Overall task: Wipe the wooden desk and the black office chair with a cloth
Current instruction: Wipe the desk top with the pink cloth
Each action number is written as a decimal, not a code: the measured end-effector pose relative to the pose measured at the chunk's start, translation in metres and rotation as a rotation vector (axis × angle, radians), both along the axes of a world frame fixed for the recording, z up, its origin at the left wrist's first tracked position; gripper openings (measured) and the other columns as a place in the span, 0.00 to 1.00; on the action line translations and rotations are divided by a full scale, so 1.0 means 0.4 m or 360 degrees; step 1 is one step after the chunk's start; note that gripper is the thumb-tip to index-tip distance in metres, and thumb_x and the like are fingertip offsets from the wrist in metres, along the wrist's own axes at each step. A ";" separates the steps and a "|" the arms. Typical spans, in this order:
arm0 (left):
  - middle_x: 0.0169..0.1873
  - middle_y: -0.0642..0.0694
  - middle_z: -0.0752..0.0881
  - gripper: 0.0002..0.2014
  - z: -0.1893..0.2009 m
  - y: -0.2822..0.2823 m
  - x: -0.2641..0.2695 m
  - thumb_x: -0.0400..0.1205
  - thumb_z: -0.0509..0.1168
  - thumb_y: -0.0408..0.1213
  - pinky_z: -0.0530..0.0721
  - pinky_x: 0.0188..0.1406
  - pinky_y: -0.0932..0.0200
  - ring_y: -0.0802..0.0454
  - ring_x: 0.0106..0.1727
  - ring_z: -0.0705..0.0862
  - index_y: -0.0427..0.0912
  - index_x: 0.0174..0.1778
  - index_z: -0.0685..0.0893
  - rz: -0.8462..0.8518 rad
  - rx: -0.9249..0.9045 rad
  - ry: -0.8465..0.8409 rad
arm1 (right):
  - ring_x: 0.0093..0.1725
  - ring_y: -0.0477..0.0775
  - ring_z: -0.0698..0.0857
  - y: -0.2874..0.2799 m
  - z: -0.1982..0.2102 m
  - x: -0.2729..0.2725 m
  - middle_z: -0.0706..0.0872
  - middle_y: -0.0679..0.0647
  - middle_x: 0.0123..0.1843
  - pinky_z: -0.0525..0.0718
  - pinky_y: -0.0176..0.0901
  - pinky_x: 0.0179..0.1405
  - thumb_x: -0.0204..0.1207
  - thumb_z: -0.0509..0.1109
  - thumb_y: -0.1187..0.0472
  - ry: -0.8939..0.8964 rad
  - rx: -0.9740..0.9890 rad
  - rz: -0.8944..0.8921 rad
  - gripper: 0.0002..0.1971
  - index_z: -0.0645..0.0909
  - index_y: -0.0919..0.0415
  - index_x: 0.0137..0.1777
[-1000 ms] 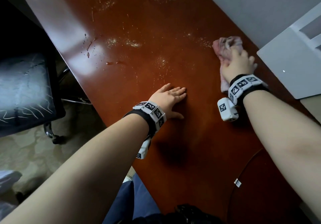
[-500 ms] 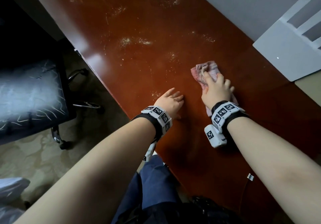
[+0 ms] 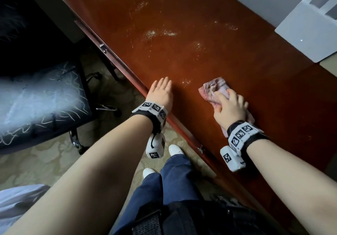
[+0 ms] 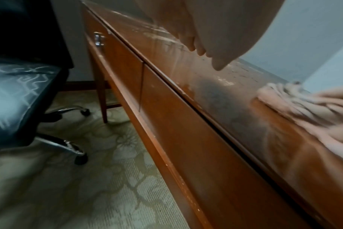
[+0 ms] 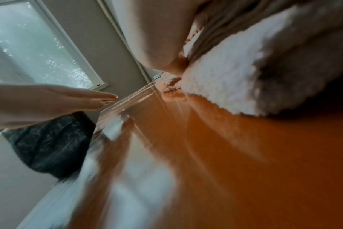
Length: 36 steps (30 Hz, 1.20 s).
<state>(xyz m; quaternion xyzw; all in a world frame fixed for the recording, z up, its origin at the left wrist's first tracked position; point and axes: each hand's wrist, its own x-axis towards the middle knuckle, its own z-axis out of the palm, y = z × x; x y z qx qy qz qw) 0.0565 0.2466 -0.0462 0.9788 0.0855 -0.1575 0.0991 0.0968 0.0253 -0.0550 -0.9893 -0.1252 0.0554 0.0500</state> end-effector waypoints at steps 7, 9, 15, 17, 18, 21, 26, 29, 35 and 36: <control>0.84 0.44 0.44 0.36 -0.012 0.091 -0.005 0.82 0.55 0.33 0.38 0.82 0.52 0.49 0.84 0.42 0.39 0.84 0.45 0.0128 0.0022 0.0334 | 0.63 0.68 0.74 0.002 -0.014 -0.101 0.77 0.60 0.69 0.71 0.62 0.58 0.67 0.75 0.58 0.0018 0.0020 0.0291 0.21 0.83 0.47 0.62; 0.84 0.44 0.44 0.36 -0.019 0.103 -0.005 0.82 0.56 0.33 0.38 0.82 0.52 0.48 0.84 0.42 0.40 0.84 0.46 0.0117 0.0051 0.0278 | 0.62 0.69 0.75 0.010 -0.016 -0.103 0.79 0.60 0.67 0.73 0.62 0.56 0.65 0.78 0.60 0.0028 0.0021 0.0394 0.22 0.84 0.47 0.60; 0.84 0.42 0.45 0.37 -0.031 0.143 0.014 0.80 0.56 0.30 0.40 0.82 0.50 0.46 0.84 0.43 0.40 0.84 0.46 0.0219 0.0062 0.0287 | 0.58 0.68 0.78 0.067 -0.015 -0.110 0.81 0.57 0.64 0.74 0.60 0.52 0.59 0.79 0.63 0.0064 0.0089 0.0753 0.25 0.85 0.43 0.57; 0.84 0.41 0.45 0.36 -0.022 0.153 0.024 0.81 0.56 0.28 0.42 0.81 0.51 0.45 0.84 0.45 0.39 0.84 0.46 0.0140 0.0093 0.0333 | 0.61 0.67 0.76 0.096 -0.009 -0.107 0.79 0.57 0.67 0.73 0.60 0.54 0.60 0.76 0.64 0.0145 0.0070 0.0822 0.26 0.84 0.42 0.59; 0.84 0.41 0.45 0.36 -0.017 0.163 0.031 0.81 0.56 0.27 0.42 0.81 0.50 0.45 0.84 0.45 0.39 0.84 0.46 0.0103 0.0087 0.0376 | 0.63 0.68 0.75 0.111 -0.004 -0.103 0.78 0.57 0.68 0.72 0.61 0.57 0.61 0.74 0.64 0.0193 0.0043 0.0853 0.27 0.83 0.42 0.61; 0.84 0.44 0.43 0.37 -0.003 0.198 0.048 0.81 0.55 0.26 0.41 0.81 0.50 0.47 0.84 0.44 0.43 0.84 0.44 0.0025 0.0049 0.0550 | 0.70 0.65 0.68 0.155 0.013 -0.086 0.71 0.56 0.75 0.65 0.60 0.64 0.66 0.69 0.64 0.0281 -0.0081 0.0914 0.30 0.78 0.39 0.68; 0.84 0.47 0.40 0.40 0.013 0.204 0.073 0.81 0.57 0.25 0.42 0.81 0.50 0.52 0.84 0.42 0.45 0.84 0.42 -0.0011 0.0085 0.0724 | 0.71 0.62 0.65 0.227 0.020 -0.045 0.66 0.54 0.77 0.63 0.57 0.66 0.73 0.65 0.61 0.0268 -0.0087 0.0913 0.29 0.73 0.36 0.72; 0.84 0.47 0.40 0.43 0.002 0.207 0.076 0.79 0.63 0.27 0.47 0.80 0.49 0.50 0.84 0.43 0.45 0.84 0.43 0.0017 0.0049 0.0711 | 0.70 0.61 0.66 0.280 0.019 -0.012 0.65 0.52 0.77 0.64 0.56 0.64 0.76 0.63 0.60 0.0227 -0.0045 0.0825 0.27 0.71 0.34 0.72; 0.84 0.47 0.40 0.37 -0.015 0.210 0.079 0.83 0.56 0.30 0.46 0.81 0.48 0.50 0.84 0.42 0.45 0.84 0.42 0.0030 0.0059 0.0738 | 0.70 0.63 0.66 0.358 0.010 0.012 0.64 0.53 0.76 0.63 0.62 0.69 0.77 0.64 0.61 0.0181 0.0010 0.0565 0.25 0.70 0.35 0.71; 0.84 0.47 0.40 0.37 -0.015 0.209 0.077 0.83 0.56 0.29 0.46 0.80 0.48 0.50 0.84 0.42 0.46 0.84 0.42 0.0051 0.0043 0.0730 | 0.70 0.63 0.65 0.359 0.010 0.010 0.64 0.53 0.77 0.61 0.63 0.70 0.77 0.64 0.62 0.0190 0.0024 0.0547 0.26 0.70 0.35 0.71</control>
